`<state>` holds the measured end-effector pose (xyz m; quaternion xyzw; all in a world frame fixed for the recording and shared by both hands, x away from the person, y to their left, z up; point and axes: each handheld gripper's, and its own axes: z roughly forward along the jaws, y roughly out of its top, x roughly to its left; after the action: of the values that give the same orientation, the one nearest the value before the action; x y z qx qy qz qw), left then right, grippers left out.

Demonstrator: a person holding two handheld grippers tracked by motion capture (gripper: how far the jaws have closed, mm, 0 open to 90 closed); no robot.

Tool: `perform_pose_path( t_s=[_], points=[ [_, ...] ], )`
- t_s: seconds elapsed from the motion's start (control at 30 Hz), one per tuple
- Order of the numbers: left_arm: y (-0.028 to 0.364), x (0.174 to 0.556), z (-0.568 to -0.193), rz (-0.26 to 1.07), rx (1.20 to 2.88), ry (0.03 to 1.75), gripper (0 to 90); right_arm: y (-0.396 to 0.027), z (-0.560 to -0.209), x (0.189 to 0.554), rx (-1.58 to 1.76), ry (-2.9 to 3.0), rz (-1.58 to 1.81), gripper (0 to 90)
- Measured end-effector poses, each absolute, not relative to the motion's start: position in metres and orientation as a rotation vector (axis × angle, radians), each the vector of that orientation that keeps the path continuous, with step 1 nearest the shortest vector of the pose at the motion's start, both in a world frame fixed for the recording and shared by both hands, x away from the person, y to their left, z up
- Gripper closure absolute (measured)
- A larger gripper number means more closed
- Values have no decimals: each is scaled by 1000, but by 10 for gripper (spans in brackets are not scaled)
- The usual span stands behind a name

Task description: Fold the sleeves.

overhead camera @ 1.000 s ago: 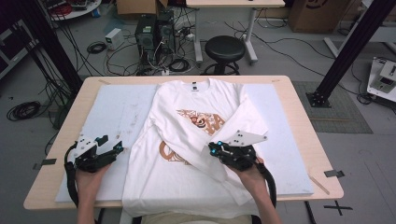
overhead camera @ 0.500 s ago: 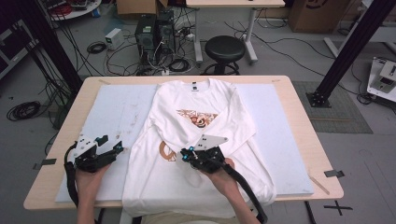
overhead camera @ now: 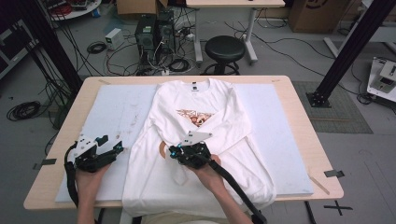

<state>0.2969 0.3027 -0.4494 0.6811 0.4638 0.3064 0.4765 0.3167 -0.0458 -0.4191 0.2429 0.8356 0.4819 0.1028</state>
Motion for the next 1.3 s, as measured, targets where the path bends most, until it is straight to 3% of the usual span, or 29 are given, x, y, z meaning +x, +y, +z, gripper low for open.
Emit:
perform_pose_path(
  t_s=[0.5,0.97,1.3],
  points=[
    [303,297,-449,744,1664,1137,347,-13,-408,329,674,2487,1511,867],
    [303,297,-449,741,1664,1135,347,12,-419,338,668,2506,1522,867],
    [303,297,-449,741,1661,1135,347,19,-442,345,671,2567,1248,823]
  ],
)
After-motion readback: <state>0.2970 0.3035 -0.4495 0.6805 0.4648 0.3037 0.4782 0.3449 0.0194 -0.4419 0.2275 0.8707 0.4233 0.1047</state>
